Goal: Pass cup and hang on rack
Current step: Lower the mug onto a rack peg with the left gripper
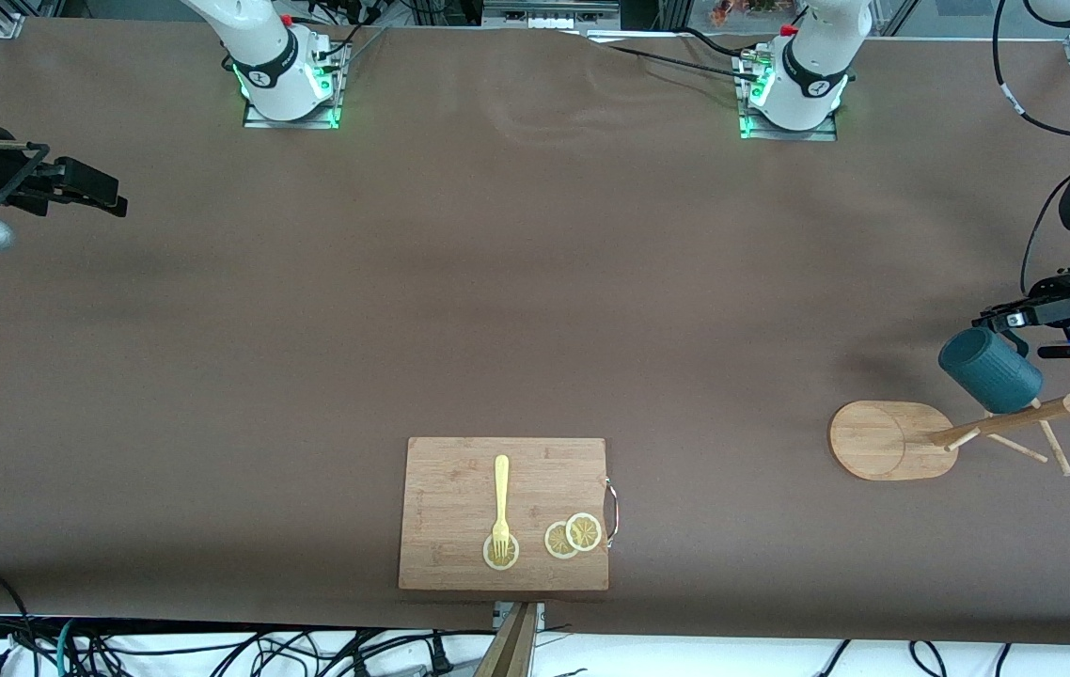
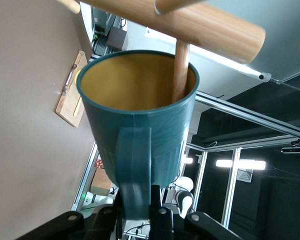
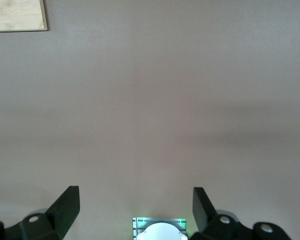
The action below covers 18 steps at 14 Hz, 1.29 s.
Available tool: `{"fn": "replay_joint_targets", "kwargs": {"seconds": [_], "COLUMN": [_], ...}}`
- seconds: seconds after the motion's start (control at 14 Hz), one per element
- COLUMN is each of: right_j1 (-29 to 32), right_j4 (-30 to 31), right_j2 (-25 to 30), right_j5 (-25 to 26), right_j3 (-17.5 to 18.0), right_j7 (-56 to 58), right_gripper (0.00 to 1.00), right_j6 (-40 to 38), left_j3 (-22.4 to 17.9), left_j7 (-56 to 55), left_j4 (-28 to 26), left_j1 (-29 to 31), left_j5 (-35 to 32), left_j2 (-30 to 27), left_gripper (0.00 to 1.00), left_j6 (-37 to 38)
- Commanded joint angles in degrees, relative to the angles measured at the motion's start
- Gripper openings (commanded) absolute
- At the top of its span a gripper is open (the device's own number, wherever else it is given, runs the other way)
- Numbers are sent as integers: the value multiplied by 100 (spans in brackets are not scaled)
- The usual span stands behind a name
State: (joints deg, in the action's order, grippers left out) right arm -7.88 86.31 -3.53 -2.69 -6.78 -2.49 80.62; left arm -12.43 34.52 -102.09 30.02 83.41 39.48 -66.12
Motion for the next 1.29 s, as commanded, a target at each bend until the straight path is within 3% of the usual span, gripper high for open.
{"fn": "replay_joint_targets", "kwargs": {"seconds": [0.0,0.14,0.21,0.29,0.36,0.79,1.21], "right_j1": [-20,-20,-20,-20,-20,-20,-20], "right_j4": [88,88,88,88,88,88,79], "right_j2": [116,116,116,116,116,116,116], "right_j5": [-12,-12,-12,-12,-12,-12,-21], "right_j3": [10,10,10,10,10,10,10], "right_j7": [3,3,3,3,3,3,3], "right_gripper": [100,100,100,100,100,100,100], "right_j6": [-20,-20,-20,-11,-20,-20,-11], "left_j3": [56,65,65,65,65,56,-5], "left_j7": [-16,-25,-25,-16,2,-16,248], "left_j4": [137,137,137,137,137,145,110], "left_j1": [83,83,83,83,83,92,92], "left_j5": [193,272,272,272,272,132,-1323], "left_j2": [236,262,262,262,262,139,-448], "left_gripper": [7,20,38,60,100,100,100], "left_j6": [117,108,108,108,108,213,319]}}
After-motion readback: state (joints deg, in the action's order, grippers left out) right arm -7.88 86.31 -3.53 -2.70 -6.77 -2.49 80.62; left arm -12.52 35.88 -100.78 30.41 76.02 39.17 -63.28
